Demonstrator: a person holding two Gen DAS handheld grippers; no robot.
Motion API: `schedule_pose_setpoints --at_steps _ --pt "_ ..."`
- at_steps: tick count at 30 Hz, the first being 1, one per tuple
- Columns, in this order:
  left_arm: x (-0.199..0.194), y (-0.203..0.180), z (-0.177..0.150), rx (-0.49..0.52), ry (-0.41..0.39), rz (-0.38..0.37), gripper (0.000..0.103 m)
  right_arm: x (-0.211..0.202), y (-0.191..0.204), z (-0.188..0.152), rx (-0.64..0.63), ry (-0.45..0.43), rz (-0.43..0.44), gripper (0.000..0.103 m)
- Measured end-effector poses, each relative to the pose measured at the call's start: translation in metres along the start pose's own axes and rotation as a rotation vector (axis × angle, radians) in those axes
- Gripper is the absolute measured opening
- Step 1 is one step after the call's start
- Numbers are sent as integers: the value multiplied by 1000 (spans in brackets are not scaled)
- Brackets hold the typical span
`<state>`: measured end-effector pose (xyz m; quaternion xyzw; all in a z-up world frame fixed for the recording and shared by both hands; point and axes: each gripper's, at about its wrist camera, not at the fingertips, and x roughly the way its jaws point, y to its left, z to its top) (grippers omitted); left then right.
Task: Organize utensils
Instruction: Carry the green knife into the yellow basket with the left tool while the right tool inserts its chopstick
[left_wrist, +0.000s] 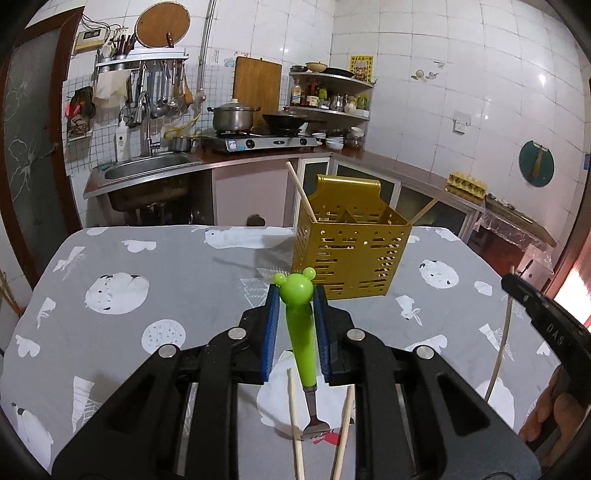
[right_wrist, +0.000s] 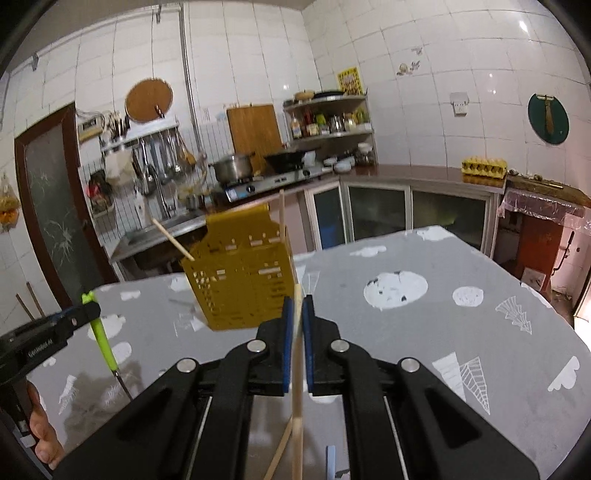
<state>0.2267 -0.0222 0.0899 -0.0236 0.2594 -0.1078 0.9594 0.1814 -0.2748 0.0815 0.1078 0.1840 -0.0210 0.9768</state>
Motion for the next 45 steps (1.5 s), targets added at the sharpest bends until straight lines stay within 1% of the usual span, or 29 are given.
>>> schedule_pose_setpoints --at_steps 6,9,12,18,28,31,35,37,44,45 --pt "-5 3 -1 3 -15 -7 18 -10 3 8 -22 -74 6 6" --pt "-6 3 -2 12 -21 -10 18 -12 4 10 -40 -102 0 6" --pt "-8 1 -3 24 -28 -11 18 -14 2 11 -31 -123 5 6" --pt "-11 -2 1 46 -52 -9 18 -18 5 20 -54 -157 14 6" --pt "-12 -10 14 66 -92 -12 18 -8 9 35 -75 -183 21 6" --pt "-16 -12 25 68 -103 -21 18 -7 12 44 -81 -194 30 6" --pt "-22 -12 45 33 -120 -60 18 -9 16 62 -90 -226 45 6" --pt "-23 -15 56 34 -134 -65 18 -10 19 75 -89 -246 54 6" --pt "-29 -34 104 76 -235 -70 18 -7 40 120 -100 -308 88 6" --pt "-28 -36 116 78 -253 -69 18 -5 42 129 -100 -317 95 6"
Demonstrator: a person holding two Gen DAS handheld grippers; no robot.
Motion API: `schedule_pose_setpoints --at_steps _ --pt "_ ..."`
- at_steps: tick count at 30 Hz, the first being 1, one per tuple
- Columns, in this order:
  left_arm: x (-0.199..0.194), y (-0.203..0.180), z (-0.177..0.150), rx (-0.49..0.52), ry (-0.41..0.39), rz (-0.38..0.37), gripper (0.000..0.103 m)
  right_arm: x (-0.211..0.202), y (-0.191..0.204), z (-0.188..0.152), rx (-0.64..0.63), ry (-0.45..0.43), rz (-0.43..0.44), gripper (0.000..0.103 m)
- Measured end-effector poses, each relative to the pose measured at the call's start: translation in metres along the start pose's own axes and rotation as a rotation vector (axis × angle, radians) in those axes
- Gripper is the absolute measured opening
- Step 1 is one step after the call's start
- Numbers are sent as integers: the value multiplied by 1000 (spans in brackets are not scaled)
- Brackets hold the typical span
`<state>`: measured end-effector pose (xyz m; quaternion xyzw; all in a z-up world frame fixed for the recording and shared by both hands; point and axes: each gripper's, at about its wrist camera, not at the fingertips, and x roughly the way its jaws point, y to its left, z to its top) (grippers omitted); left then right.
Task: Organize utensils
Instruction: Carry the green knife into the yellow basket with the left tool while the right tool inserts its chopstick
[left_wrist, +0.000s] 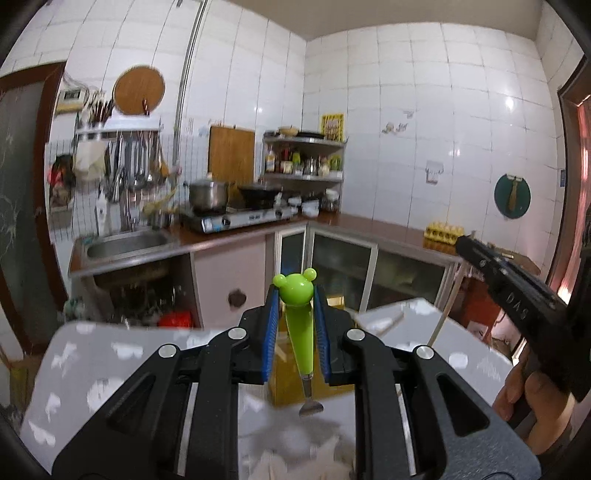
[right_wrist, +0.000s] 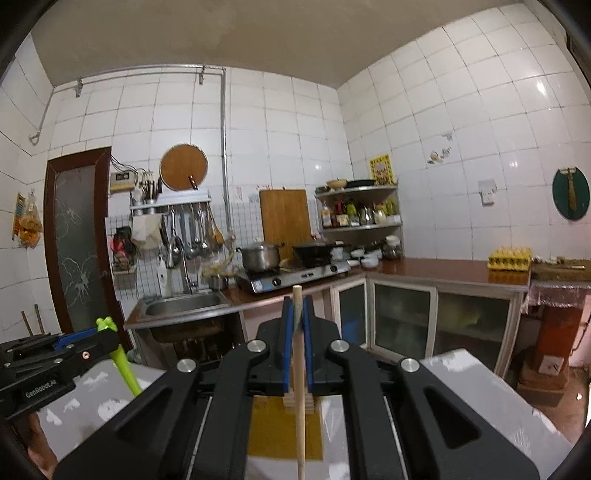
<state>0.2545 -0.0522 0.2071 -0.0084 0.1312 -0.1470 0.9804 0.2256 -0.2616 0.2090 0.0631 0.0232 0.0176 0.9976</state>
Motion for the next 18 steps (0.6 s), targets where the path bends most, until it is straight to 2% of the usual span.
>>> schedule_pose_setpoints --at_steps 4,8,14,18 --pt "17 -3 29 5 -50 5 18 19 0 24 13 -32 6 6" --pt "50 -7 43 34 -74 19 18 41 -1 38 20 -54 1 6" --pt "112 -5 29 53 -47 51 18 83 -7 39 16 -67 -16 6" --pt "151 3 8 22 10 41 18 117 -15 19 21 -40 -17 6"
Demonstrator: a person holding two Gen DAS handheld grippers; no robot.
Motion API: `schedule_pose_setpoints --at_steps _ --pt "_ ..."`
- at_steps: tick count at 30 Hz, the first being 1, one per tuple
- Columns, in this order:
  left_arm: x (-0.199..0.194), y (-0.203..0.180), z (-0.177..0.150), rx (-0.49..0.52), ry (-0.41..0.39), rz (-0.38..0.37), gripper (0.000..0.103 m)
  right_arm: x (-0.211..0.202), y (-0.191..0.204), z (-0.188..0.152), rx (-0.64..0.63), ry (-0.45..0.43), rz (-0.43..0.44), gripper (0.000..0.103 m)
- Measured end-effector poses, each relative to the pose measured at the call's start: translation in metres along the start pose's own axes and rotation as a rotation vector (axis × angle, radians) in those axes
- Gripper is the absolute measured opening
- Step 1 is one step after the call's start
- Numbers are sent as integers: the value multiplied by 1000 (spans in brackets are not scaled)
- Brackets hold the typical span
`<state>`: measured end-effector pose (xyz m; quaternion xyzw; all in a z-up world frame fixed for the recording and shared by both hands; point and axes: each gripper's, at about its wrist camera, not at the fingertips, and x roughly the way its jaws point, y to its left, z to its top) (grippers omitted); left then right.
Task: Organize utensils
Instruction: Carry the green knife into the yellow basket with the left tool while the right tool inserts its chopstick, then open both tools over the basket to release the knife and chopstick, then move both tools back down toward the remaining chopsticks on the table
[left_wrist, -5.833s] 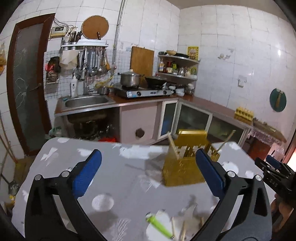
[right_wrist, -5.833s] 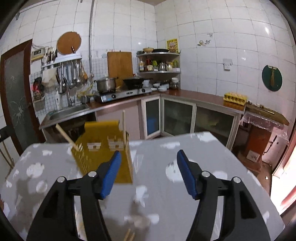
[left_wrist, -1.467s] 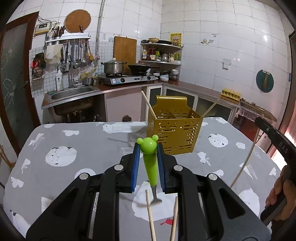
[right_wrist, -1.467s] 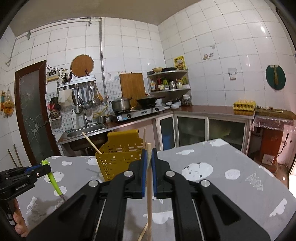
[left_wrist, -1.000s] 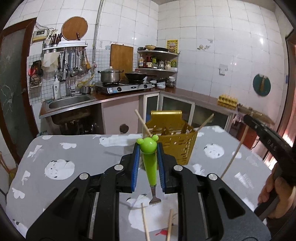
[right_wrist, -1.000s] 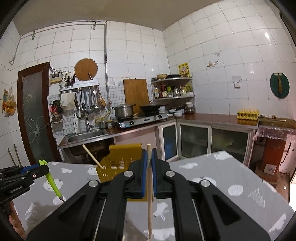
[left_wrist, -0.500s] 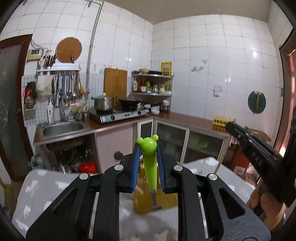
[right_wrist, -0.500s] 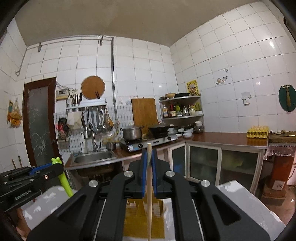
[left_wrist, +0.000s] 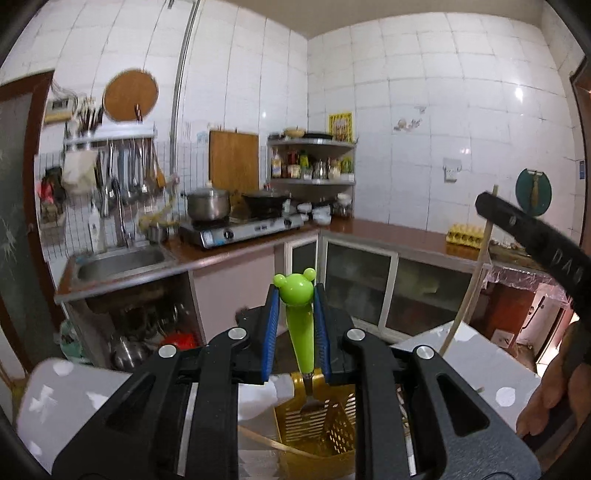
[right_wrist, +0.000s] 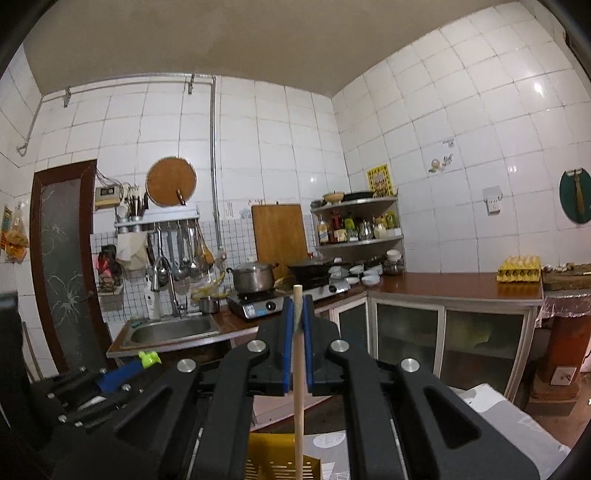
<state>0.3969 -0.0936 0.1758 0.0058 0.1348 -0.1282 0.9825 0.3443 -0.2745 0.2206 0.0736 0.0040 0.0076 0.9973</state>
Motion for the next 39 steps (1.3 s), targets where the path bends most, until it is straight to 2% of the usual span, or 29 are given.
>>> schedule_pose_setpoints --at_steps 5,10,11,12,13,14,15,16,20,21,23,26,29,31,35,39 --pt "30 9 -32 -15 81 -3 18 22 -2 -37 -61 67 -12 6" --pt "31 18 -47 -32 146 -5 19 30 -14 -64 -40 186 -12 7" --pt "26 19 -47 -27 151 -3 25 28 -16 -65 -32 211 -12 7" --pt "17 21 -46 -25 147 9 40 25 -17 -65 -32 226 -18 7" --pt "7 24 -42 -28 134 16 49 21 -18 -65 -36 232 -29 13" --pt "-11 28 -36 -45 107 20 69 14 -20 -62 -40 239 -46 34" --pt "-23 31 -33 -57 89 24 83 5 -22 -60 -35 243 -55 47" --pt "-41 35 -28 -68 65 30 87 -5 -25 -56 -28 239 -67 62" --pt "-92 48 -17 -86 48 58 98 -45 -27 -46 -44 253 -125 64" --pt "-105 52 -15 -91 42 65 98 -56 -28 -44 -45 260 -136 66" --pt "-129 57 -16 -86 34 105 98 -77 -30 -42 -43 262 -155 77" --pt "-154 60 -22 -63 33 158 98 -105 -27 -47 -58 275 -168 84" --pt "-166 61 -39 -71 69 166 98 -122 -22 -61 -67 317 -179 89" --pt "-167 62 -52 -75 97 166 98 -130 -18 -77 -67 355 -182 89" --pt "-157 63 -82 -75 171 162 98 -131 -12 -113 -90 451 -249 89" --pt "-140 57 -124 -64 258 146 98 -130 -12 -155 -46 544 -247 89"
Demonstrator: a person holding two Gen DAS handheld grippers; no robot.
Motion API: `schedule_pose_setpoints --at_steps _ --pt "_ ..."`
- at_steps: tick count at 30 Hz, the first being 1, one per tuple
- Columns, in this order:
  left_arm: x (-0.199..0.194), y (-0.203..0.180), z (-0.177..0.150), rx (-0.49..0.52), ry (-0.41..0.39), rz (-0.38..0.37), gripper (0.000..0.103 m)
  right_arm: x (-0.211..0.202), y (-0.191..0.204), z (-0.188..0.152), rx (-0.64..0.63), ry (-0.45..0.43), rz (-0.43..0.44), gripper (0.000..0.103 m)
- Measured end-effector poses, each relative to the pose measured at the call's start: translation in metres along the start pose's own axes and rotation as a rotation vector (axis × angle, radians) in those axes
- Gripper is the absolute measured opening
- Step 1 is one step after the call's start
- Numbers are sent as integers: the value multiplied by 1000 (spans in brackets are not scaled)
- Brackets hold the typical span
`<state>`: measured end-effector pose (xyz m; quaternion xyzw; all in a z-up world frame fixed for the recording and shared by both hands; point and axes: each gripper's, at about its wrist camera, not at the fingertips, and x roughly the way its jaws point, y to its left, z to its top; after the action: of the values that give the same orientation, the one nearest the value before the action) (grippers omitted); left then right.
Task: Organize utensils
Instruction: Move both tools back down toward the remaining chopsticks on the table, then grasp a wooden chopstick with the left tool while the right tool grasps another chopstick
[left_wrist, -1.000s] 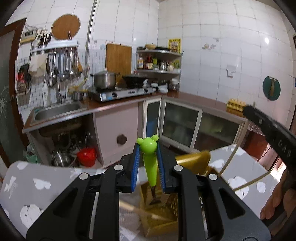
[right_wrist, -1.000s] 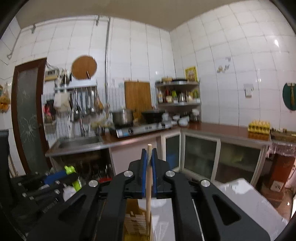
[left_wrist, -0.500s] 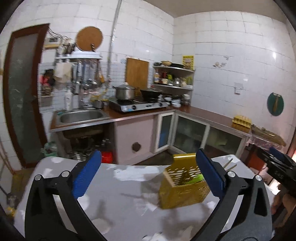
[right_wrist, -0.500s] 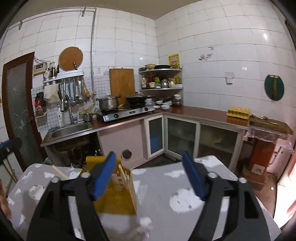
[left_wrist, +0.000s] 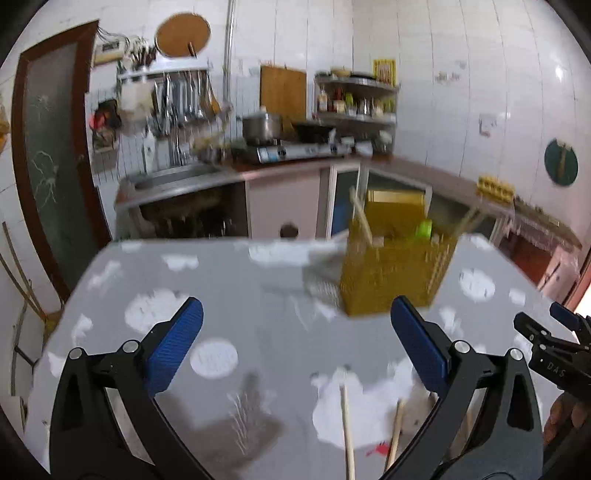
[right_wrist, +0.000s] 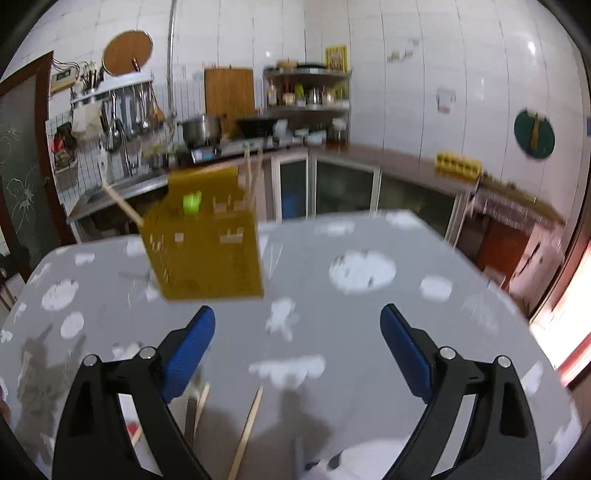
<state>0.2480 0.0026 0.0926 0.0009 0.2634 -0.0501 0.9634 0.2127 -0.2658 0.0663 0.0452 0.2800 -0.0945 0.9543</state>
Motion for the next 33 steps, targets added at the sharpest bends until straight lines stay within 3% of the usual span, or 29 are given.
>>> schedule_pose_setpoints --at_steps 7,11,20,23,28,30,33 --pt "53 -7 -50 -9 189 -29 98 35 9 -45 8 128 0 88" --pt "73 -12 -66 20 257 3 98 51 12 -57 13 183 -1 87" --pt "90 -21 -87 23 363 -53 97 67 24 -69 7 270 25 62" --pt "93 -24 -93 16 392 -83 86 70 28 -72 5 302 31 53" --pt "96 -26 -96 17 399 -81 70 70 32 -74 2 304 19 51" --pt "95 -28 -96 20 396 -94 52 70 31 -74 11 303 22 47" --pt "96 -33 -95 36 405 -105 41 68 30 -74 23 301 27 38"
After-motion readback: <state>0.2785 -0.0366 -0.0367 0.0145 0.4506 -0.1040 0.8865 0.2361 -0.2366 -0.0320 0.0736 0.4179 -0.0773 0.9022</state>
